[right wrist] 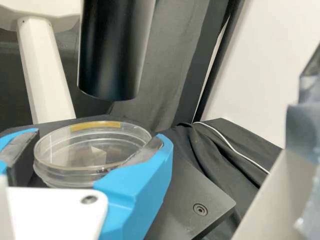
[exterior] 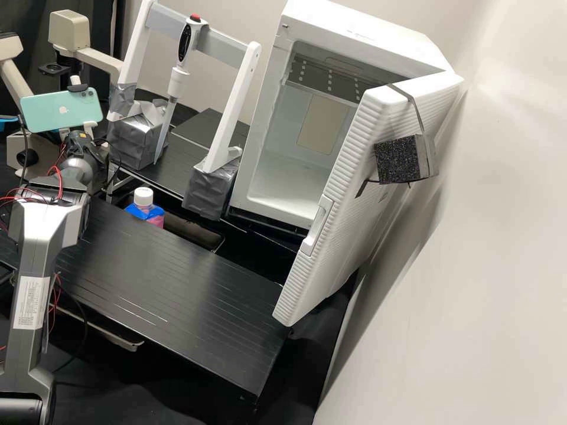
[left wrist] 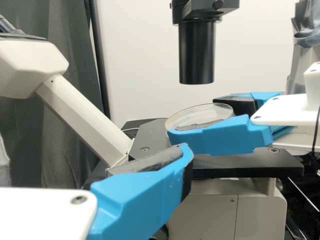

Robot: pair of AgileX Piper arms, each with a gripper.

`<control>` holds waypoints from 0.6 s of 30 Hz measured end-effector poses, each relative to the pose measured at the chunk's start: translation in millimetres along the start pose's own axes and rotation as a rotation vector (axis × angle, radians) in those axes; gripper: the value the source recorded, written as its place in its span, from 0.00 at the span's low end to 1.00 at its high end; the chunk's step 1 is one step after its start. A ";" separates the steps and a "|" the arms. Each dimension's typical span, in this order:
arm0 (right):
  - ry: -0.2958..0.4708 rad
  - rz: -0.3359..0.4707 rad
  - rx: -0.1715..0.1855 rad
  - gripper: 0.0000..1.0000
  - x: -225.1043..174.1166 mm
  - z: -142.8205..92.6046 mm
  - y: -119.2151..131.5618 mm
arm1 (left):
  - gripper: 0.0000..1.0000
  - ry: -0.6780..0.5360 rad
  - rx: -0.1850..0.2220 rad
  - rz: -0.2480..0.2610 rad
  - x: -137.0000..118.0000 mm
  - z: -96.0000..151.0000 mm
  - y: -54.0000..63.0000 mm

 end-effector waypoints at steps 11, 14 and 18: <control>0.011 -0.006 0.004 0.00 1.9 -6.4 -3.9 | 1.00 0.000 0.000 0.000 0.0 0.0 0.0; 0.011 -0.006 0.004 0.00 1.9 -6.4 -3.9 | 1.00 0.000 0.000 0.000 0.0 0.0 0.0; 0.010 -0.006 0.004 0.00 1.9 -6.4 -3.8 | 1.00 0.000 0.000 0.000 0.0 0.0 0.0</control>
